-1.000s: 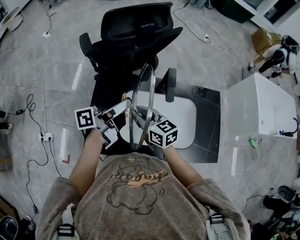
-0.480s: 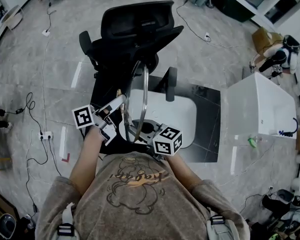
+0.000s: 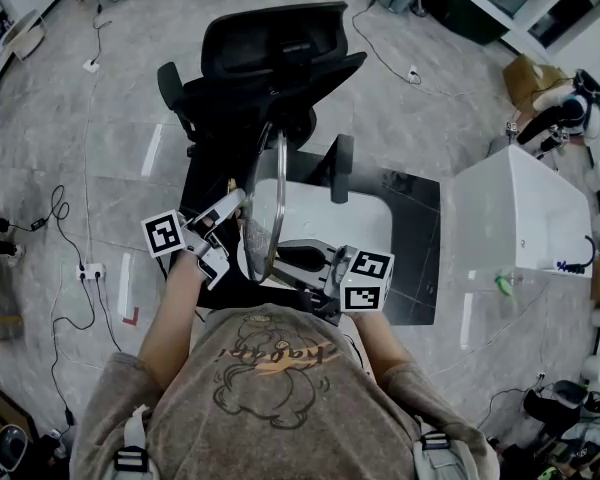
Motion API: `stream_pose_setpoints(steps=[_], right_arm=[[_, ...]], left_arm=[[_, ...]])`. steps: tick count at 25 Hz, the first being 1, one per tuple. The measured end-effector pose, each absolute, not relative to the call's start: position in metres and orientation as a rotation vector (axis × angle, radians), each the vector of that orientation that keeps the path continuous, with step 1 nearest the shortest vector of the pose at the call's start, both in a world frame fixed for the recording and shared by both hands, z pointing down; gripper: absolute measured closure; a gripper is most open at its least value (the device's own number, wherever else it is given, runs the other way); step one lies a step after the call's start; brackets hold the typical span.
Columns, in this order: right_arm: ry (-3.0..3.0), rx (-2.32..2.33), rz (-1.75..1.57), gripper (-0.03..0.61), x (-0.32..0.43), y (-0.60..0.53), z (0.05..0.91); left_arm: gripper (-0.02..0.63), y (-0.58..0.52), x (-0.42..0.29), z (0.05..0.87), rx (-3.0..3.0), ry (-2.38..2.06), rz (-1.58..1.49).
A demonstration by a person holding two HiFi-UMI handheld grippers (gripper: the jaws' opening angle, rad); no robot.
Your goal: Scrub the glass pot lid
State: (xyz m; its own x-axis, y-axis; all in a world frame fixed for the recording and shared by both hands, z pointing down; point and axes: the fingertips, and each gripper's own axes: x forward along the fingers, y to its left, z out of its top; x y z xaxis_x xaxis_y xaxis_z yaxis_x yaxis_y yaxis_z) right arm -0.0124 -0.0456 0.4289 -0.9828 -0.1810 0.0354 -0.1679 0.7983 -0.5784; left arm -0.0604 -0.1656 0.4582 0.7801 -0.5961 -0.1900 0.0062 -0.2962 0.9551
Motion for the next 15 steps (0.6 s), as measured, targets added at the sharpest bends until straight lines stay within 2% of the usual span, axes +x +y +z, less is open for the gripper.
stream_pose_setpoints(steps=[9,15], right_arm=[[2.768,-0.331,-0.800,0.495,0.021,-0.085,0.357],[2.746,-0.428,-0.730,0.495,0.026,-0.119,0.342]], left_arm=[[0.434,-0.156,-0.052,0.460,1.777,-0.429,-0.629],[0.434,-0.156,-0.048,0.457,1.765,-0.392,-0.646]])
